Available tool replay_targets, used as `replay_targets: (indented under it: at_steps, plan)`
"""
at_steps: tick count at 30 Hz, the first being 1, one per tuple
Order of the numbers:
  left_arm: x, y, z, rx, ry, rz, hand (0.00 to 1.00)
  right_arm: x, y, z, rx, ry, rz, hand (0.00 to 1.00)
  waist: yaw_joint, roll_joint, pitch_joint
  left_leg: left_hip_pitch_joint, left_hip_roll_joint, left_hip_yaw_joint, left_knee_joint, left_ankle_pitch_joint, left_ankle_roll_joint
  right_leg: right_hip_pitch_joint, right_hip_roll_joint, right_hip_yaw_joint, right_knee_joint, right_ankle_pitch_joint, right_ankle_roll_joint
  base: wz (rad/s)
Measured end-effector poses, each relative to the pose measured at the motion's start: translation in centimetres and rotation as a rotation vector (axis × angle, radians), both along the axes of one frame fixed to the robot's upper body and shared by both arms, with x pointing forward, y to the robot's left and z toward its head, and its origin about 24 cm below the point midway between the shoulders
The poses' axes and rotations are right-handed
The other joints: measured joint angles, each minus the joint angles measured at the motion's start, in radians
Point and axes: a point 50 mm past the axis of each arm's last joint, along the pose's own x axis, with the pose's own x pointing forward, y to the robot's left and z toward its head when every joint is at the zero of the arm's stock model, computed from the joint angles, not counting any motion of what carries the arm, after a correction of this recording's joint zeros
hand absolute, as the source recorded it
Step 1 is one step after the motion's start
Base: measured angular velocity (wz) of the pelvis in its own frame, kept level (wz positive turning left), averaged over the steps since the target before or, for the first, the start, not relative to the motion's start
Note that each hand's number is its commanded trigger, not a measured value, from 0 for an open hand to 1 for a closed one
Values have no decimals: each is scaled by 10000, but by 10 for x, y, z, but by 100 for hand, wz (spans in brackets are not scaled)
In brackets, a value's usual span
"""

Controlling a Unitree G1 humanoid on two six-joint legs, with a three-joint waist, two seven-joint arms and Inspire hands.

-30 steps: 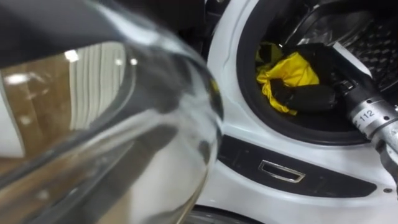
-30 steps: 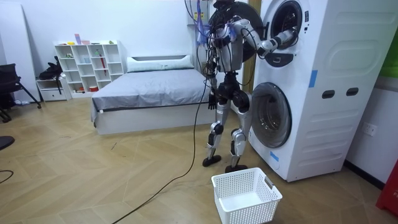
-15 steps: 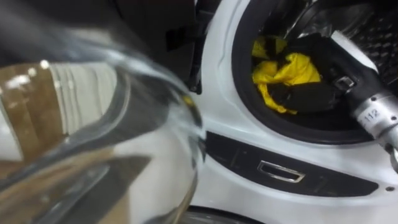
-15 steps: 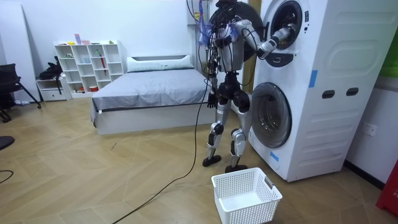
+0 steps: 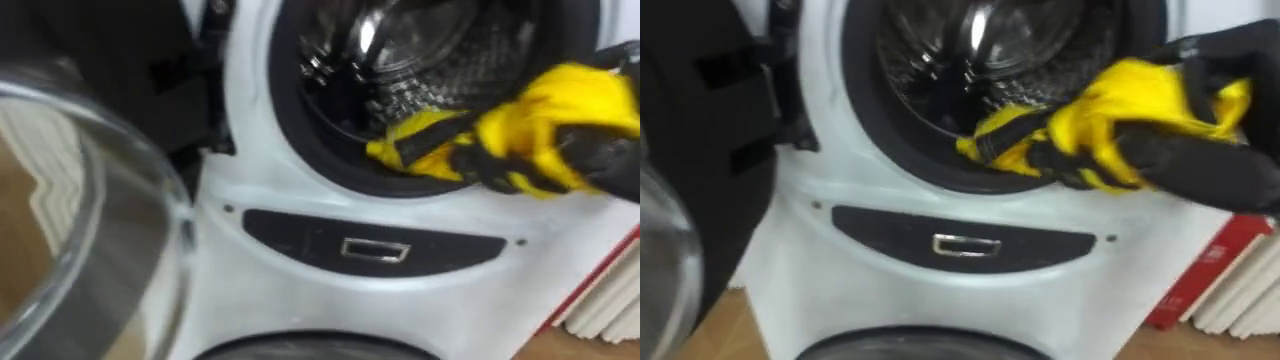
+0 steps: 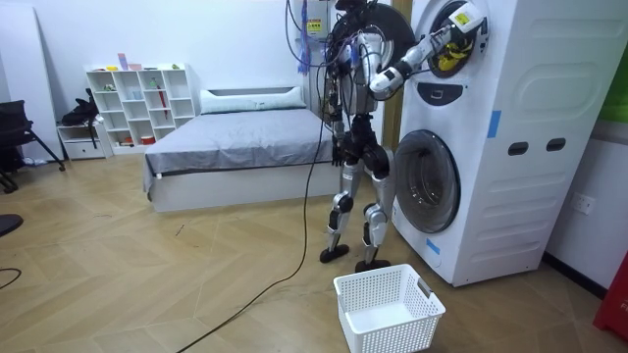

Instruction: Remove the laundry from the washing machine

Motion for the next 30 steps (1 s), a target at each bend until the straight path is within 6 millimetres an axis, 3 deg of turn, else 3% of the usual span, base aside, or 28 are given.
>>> replay_targets:
  at_steps: [5, 7, 16, 22, 25, 29, 30]
  plan:
    - [-3, 1, 1, 48, -9, 69, 0, -7, -7, -10, -88, 397, -820, 100, -418, 2, -22, -5, 75, 412, 5, -47, -104, -184, 235, 376, 23, 75, -131, -27]
    - [-3, 3, 2, 91, -55, 36, 0, -9, -10, -12, -166, 500, -1063, 100, -623, -72, 18, -15, 107, 517, -7, -63, -136, -241, 297, 456, 26, 90, -157, -24]
    - [10, 12, 4, 315, -302, -166, 0, -18, -22, -12, -31, 342, -2107, 100, -1000, -147, -23, 71, 304, 1641, 12, -213, -375, -579, 776, 1247, 11, 235, -303, -36]
    - [23, 14, 5, 278, -475, -515, 0, -17, -29, -21, 398, 606, -2447, 100, -1236, -125, -10, 177, 303, 2704, 77, -229, -403, -824, 1096, 2158, 18, 357, -297, -44]
    - [31, 11, 3, 122, -312, -881, 0, -19, -30, -31, 871, 1046, -2367, 100, -1392, -37, 46, 104, 338, 3304, 154, -292, -483, -955, 1277, 2612, -33, 592, -309, -61]
    - [50, 8, 0, -144, -342, -1235, 0, -19, -37, -62, 1801, 2213, -2689, 100, -1559, 179, 81, 156, 415, 4127, 150, -476, -622, -1090, 1639, 3343, -169, 956, -306, -61]
    - [58, 6, 0, -198, -345, -1415, 0, -18, -39, -73, 2068, 2596, -2766, 100, -1707, 282, 39, 92, 406, 4325, 165, -497, -622, -1195, 1694, 3515, -159, 1019, -283, -49]
